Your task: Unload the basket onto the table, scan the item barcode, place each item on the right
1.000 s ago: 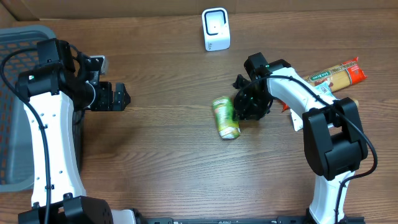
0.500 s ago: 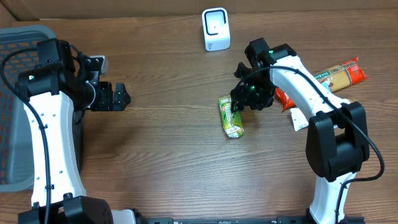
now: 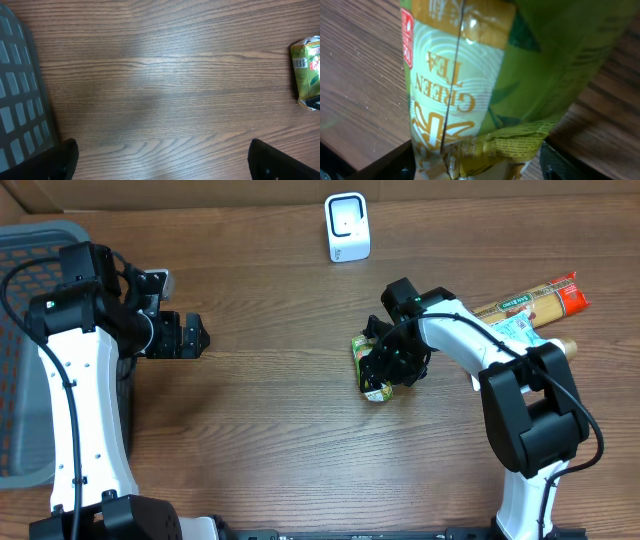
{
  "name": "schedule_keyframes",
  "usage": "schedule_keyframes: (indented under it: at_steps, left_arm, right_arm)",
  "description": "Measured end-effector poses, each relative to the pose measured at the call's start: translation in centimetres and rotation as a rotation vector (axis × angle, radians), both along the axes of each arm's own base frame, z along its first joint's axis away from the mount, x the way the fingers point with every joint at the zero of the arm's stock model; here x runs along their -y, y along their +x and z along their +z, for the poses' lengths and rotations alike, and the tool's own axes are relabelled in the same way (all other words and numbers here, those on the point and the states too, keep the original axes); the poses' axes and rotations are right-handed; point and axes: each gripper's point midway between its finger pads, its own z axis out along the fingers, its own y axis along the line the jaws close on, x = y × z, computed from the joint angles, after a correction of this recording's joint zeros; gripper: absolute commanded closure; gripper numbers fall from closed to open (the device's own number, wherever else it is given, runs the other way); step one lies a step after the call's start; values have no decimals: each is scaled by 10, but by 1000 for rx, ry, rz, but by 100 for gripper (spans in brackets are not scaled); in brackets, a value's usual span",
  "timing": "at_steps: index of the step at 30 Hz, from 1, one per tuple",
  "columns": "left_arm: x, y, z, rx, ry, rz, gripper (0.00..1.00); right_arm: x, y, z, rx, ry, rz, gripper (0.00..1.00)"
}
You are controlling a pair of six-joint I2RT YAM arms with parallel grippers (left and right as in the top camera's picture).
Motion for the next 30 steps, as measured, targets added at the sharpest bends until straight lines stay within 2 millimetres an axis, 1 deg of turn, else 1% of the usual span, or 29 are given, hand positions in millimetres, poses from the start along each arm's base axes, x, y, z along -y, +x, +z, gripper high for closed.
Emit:
schedule_keyframes:
  at_steps: [1, 2, 3, 6, 9, 12, 15, 24, 27, 30]
  left_arm:
    - [0, 0, 0, 0, 0, 0, 0]
    - [0, 0, 0, 0, 0, 0, 0]
    - [0, 0, 0, 0, 0, 0, 0]
    - [0, 0, 0, 0, 0, 0, 0]
    - [0, 0, 0, 0, 0, 0, 1]
    - [0, 0, 0, 0, 0, 0, 0]
    - [0, 0, 0, 0, 0, 0, 0]
    - [0, 0, 0, 0, 0, 0, 0]
    - [0, 0, 0, 0, 0, 0, 0]
    - [0, 0, 0, 0, 0, 0, 0]
  right_arm:
    - [0, 0, -1, 6, 2, 1, 41]
    - [1, 1, -2, 17, 1, 3, 52]
    - [1, 2, -3, 22, -2, 4, 60]
    - [3, 4, -5, 34, -12, 2, 74]
    - [4, 4, -6, 33, -10, -2, 85]
    - [2, 4, -2, 34, 5, -6, 91]
    - [1, 3, 0, 30, 13, -6, 93]
    - [-1, -3, 15, -45, 14, -6, 96]
    - [-9, -3, 29, -65, 59, 13, 96]
    - [-25, 3, 51, -55, 153, 44, 96]
